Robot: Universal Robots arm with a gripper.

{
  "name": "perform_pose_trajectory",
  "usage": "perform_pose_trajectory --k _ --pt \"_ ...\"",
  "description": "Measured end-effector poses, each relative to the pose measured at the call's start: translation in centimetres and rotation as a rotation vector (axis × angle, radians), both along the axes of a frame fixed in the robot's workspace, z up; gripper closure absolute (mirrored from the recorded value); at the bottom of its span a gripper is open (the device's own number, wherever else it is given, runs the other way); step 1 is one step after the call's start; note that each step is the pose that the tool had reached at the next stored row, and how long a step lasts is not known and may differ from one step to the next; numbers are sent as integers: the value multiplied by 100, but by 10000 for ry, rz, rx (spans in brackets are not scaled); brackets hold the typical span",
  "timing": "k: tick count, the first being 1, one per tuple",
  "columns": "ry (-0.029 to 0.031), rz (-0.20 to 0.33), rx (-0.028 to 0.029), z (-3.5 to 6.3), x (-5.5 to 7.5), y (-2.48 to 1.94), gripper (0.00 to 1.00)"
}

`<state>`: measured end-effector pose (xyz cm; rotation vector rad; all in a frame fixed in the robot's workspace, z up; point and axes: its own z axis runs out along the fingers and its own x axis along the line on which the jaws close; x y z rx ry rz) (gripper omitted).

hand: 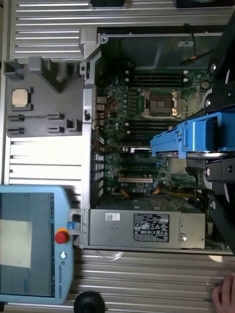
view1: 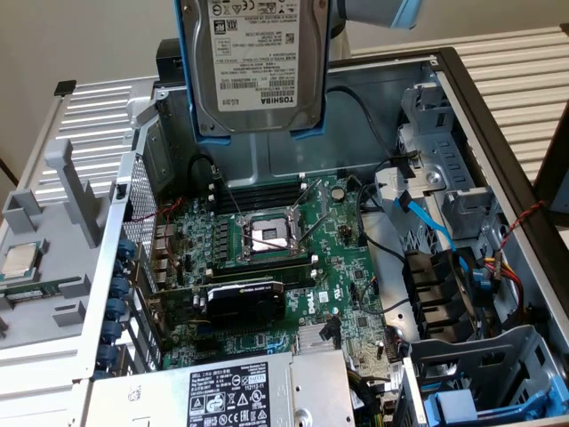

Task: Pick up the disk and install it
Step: 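Pick up the disk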

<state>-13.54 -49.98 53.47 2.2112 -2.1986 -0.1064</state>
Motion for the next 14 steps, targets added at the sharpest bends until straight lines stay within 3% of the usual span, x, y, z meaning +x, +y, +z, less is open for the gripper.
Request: perform_pose_trajectory --k 14 --pt "0 1 1 7 208 -393 63"
